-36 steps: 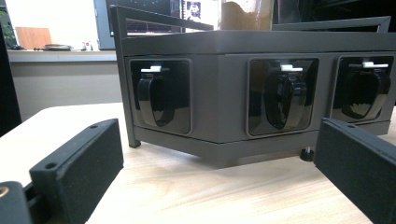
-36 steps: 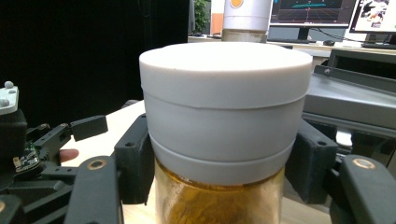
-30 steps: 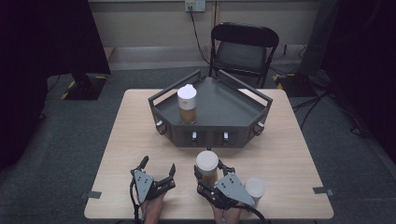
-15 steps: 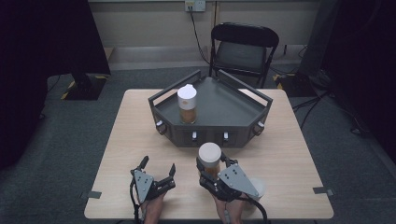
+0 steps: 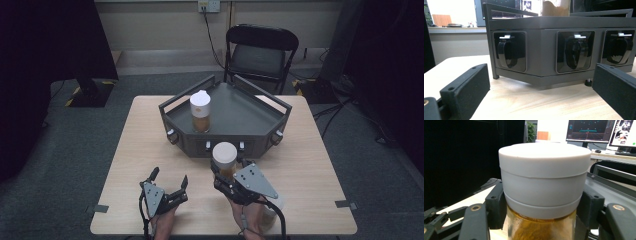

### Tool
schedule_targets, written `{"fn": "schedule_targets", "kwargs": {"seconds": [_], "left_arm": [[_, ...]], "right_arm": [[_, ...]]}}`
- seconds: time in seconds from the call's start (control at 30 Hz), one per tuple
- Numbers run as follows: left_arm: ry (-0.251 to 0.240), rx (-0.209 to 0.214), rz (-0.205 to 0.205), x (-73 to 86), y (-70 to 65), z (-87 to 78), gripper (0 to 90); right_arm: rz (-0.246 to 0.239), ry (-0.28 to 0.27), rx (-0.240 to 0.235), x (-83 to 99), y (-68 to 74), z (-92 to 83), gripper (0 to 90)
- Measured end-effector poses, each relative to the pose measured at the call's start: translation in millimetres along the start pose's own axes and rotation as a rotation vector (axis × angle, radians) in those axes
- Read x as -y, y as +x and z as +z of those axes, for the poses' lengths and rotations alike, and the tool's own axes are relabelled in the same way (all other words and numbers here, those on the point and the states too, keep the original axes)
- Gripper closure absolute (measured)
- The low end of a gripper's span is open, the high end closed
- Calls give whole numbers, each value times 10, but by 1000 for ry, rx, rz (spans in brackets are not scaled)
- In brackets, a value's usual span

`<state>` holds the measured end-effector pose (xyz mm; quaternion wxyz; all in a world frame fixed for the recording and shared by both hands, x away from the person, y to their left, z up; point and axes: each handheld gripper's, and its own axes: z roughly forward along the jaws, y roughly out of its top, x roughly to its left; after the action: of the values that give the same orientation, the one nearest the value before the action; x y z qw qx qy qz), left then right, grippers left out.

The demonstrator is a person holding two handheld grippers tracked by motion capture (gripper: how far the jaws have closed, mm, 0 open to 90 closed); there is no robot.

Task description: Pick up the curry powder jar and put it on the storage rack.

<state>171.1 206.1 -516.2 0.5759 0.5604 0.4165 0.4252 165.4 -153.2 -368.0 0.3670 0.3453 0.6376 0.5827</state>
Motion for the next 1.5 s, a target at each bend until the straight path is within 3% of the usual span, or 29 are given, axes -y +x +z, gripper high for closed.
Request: {"fn": "schedule_targets", "kwargs": {"seconds": [0.63, 1.23, 1.5], "left_arm": [[0, 0, 0, -1, 0, 0, 11], [0, 0, 0, -1, 0, -1, 11], [0, 0, 0, -1, 0, 0, 11]], "right_arm": [[40, -10, 7, -203, -169, 182, 348], [56, -11, 58, -341, -240, 429, 349], [51, -12, 72, -332, -251, 394, 348]]}}
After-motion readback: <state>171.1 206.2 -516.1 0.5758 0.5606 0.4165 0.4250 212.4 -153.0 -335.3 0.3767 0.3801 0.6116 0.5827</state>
